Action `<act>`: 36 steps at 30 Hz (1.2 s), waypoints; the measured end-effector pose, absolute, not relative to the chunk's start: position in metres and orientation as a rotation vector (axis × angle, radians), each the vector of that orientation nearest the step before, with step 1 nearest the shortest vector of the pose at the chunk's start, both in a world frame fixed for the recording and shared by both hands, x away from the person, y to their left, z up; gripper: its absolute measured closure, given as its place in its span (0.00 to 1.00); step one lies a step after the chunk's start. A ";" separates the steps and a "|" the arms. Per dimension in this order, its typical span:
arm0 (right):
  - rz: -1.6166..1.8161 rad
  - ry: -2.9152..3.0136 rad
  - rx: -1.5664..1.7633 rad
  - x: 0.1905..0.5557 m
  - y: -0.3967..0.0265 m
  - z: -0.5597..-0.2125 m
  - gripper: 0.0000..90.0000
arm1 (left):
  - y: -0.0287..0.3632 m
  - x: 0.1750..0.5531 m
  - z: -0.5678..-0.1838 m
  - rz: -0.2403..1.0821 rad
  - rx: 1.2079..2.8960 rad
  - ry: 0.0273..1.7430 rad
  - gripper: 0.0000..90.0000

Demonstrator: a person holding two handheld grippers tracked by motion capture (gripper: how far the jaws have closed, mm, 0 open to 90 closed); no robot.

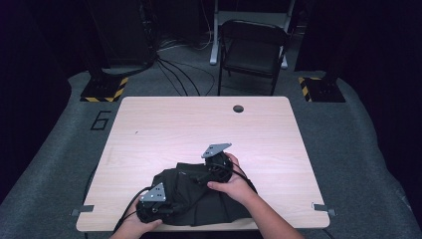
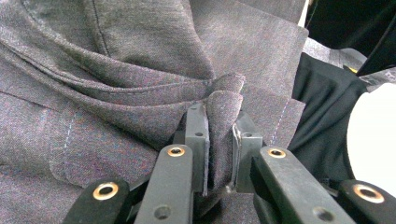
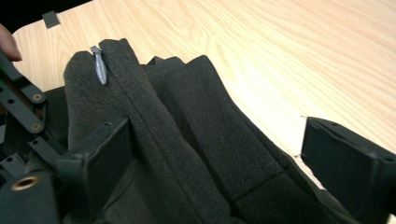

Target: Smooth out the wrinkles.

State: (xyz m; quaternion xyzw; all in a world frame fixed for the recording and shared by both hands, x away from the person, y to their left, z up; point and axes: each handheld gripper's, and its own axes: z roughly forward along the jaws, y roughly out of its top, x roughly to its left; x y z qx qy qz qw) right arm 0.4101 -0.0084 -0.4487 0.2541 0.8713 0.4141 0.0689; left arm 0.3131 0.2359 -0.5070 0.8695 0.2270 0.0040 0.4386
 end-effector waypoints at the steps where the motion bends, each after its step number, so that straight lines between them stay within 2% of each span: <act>1: 1.250 2.627 0.770 0.411 -0.008 -0.449 0.08 | 0.236 0.314 -0.507 0.000 2.165 0.561 0.89; 6: 1.256 2.707 0.762 0.420 -0.005 -0.455 0.11 | 0.237 0.314 -0.507 -0.005 2.160 0.559 0.89; 11: 1.283 2.696 0.706 0.413 -0.009 -0.449 0.33 | 0.237 0.314 -0.507 -0.004 2.161 0.559 0.88; 15: 1.352 2.677 0.715 0.405 -0.029 -0.442 0.57 | 0.236 0.314 -0.507 -0.004 2.162 0.561 0.87; 20: 1.430 2.669 0.754 0.398 -0.055 -0.451 0.71 | 0.236 0.314 -0.507 -0.010 2.161 0.566 0.86; 25: 1.456 2.655 0.757 0.392 -0.068 -0.461 0.75 | 0.238 0.315 -0.505 -0.031 2.141 0.599 0.80; 30: 1.477 2.624 0.766 0.391 -0.071 -0.464 0.76 | 0.245 0.312 -0.497 -0.022 2.089 0.649 0.59; 36: 1.495 2.605 0.784 0.390 -0.074 -0.466 0.75 | 0.256 0.309 -0.485 0.002 2.037 0.665 0.47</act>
